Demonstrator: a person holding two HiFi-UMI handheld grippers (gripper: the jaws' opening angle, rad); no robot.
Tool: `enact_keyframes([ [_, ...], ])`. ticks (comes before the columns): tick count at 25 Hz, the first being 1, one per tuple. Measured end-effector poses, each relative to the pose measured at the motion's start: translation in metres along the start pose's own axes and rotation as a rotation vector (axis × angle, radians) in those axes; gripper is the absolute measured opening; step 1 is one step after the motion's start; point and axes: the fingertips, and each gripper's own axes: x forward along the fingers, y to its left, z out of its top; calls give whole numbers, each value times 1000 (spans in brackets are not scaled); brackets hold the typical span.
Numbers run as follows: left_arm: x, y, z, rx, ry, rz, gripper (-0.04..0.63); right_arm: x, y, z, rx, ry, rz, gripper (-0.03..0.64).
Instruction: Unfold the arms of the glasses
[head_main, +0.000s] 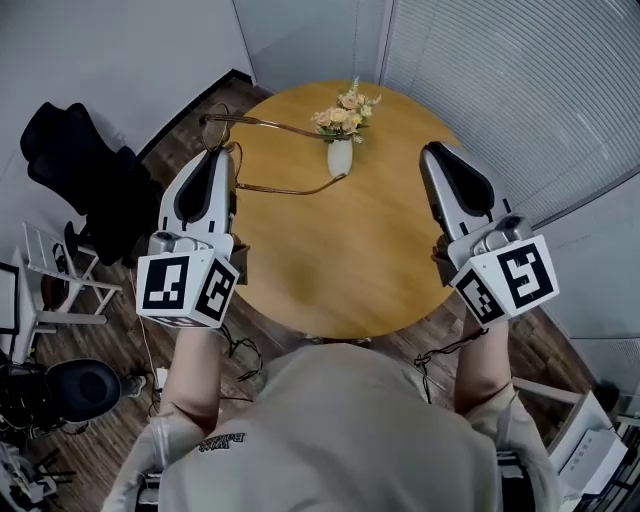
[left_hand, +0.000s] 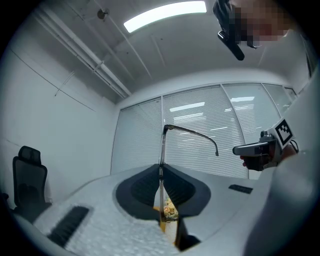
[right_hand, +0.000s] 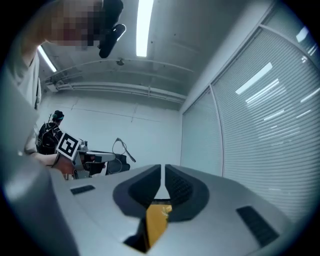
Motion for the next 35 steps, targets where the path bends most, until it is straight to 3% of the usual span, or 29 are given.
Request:
enact_keyframes([
  [7,-6,4,-5,5,7,4,38,-13,3,18,-53,-36,-25,41],
  [21,-31,-14,-54,-32,123,-31,38,-26,14,-53,89,97,-35,40],
  [30,-37,-16,-70,-41,163,-30,38,-27,34,-82,47,188,37,40],
  [35,-38,-19,-70,-39,163,-34,38,-28,39,-85,45,189,48,40],
])
